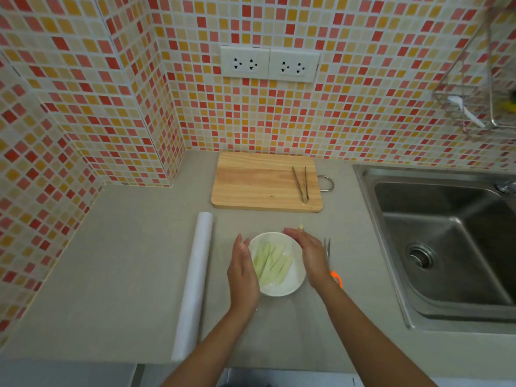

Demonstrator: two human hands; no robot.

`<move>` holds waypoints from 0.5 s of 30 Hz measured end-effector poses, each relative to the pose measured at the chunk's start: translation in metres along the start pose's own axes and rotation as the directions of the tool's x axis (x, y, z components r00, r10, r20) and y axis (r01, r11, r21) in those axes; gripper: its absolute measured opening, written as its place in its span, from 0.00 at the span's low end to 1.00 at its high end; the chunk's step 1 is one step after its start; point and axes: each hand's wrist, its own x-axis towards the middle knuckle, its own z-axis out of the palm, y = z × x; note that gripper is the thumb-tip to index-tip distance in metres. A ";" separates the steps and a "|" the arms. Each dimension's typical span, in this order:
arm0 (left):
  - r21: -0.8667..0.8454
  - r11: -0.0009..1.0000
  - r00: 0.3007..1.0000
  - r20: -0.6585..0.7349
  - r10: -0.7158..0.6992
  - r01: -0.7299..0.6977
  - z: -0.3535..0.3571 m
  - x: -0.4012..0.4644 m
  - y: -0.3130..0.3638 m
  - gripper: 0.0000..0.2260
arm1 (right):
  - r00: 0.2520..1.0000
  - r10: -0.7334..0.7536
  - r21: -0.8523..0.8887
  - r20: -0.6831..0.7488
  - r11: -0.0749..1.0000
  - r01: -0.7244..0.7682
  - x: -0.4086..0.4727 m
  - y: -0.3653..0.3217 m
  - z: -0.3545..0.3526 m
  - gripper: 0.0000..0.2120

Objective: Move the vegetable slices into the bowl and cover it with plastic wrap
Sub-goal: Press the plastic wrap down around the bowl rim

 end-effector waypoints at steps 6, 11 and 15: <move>-0.046 0.990 0.990 -0.053 -0.132 0.130 0.009 0.020 0.008 0.20 | 0.996 0.063 0.043 0.064 0.997 -0.066 -0.004 0.016 0.005 0.15; 0.011 0.993 0.991 0.061 -0.116 0.115 0.003 0.041 0.013 0.27 | 0.990 0.141 0.073 -0.013 0.987 -0.140 -0.010 0.022 0.013 0.20; 0.003 0.996 0.970 0.228 -0.086 0.087 -0.006 0.067 0.026 0.23 | 0.986 0.126 0.034 -0.111 0.992 -0.123 -0.017 0.028 0.016 0.21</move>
